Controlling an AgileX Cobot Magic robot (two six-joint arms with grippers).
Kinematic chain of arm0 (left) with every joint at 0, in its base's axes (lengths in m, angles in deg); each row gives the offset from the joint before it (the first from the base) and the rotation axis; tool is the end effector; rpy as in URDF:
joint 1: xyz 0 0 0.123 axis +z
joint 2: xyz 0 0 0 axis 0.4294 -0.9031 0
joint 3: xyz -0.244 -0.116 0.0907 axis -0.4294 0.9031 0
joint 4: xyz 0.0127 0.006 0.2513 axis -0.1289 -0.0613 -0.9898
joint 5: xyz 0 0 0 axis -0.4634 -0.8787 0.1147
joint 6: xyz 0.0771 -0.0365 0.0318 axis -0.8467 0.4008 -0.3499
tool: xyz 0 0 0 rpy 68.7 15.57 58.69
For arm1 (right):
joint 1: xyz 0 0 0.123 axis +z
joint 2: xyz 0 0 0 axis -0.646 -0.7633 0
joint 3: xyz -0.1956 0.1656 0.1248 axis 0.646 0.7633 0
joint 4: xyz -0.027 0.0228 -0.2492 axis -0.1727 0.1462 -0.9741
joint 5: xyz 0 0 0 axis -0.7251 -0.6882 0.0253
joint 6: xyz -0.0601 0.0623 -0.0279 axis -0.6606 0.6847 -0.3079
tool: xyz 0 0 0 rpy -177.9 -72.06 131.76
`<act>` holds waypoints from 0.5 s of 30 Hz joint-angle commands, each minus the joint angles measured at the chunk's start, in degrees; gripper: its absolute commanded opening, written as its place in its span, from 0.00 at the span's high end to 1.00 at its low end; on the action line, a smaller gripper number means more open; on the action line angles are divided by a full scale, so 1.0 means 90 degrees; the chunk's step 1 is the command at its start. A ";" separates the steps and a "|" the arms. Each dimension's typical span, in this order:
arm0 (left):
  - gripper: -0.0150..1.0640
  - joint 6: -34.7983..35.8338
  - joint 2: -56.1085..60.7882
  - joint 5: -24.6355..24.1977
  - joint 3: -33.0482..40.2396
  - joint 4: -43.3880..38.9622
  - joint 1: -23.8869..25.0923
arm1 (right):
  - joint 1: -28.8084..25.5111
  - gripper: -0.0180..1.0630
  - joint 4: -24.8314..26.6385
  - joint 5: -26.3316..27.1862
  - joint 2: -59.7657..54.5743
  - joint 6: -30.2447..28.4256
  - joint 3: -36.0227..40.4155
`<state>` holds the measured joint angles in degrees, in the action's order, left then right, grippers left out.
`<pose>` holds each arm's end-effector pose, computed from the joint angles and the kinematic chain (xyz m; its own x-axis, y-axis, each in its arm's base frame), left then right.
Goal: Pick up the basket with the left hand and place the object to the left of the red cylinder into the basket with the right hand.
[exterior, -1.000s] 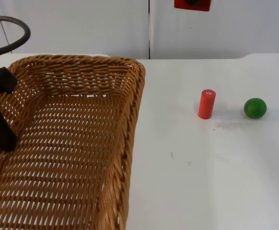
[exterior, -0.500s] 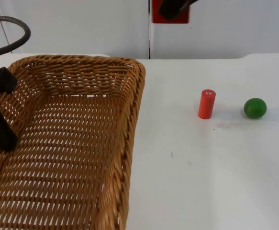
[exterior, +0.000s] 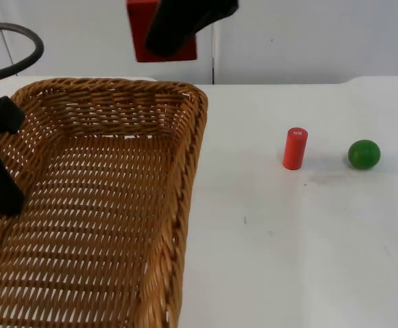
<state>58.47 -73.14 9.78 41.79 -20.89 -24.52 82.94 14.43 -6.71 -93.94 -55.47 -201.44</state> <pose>0.2408 -0.0363 0.2080 -0.9911 0.0095 -0.1328 0.0667 0.8988 -0.4332 0.2986 0.3157 0.3369 0.1306 -0.8274 -0.5463 -0.9830 -0.0365 -0.1797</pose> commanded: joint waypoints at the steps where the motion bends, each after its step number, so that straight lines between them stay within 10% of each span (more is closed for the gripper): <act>1: 0.99 -0.0028 0.0072 -0.0049 -0.0018 0.0089 -0.0030 | 0.0104 0.98 0.0046 0.0132 0.0113 0.0019 -0.0026; 15: 0.99 -0.0028 0.0072 -0.0049 -0.0018 0.0089 -0.0030 | 0.0226 0.98 0.0722 0.0717 0.0113 -0.0104 0.0477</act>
<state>58.36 -73.14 9.78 41.79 -20.89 -24.52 84.85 20.03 -1.63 -93.71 -55.86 -197.55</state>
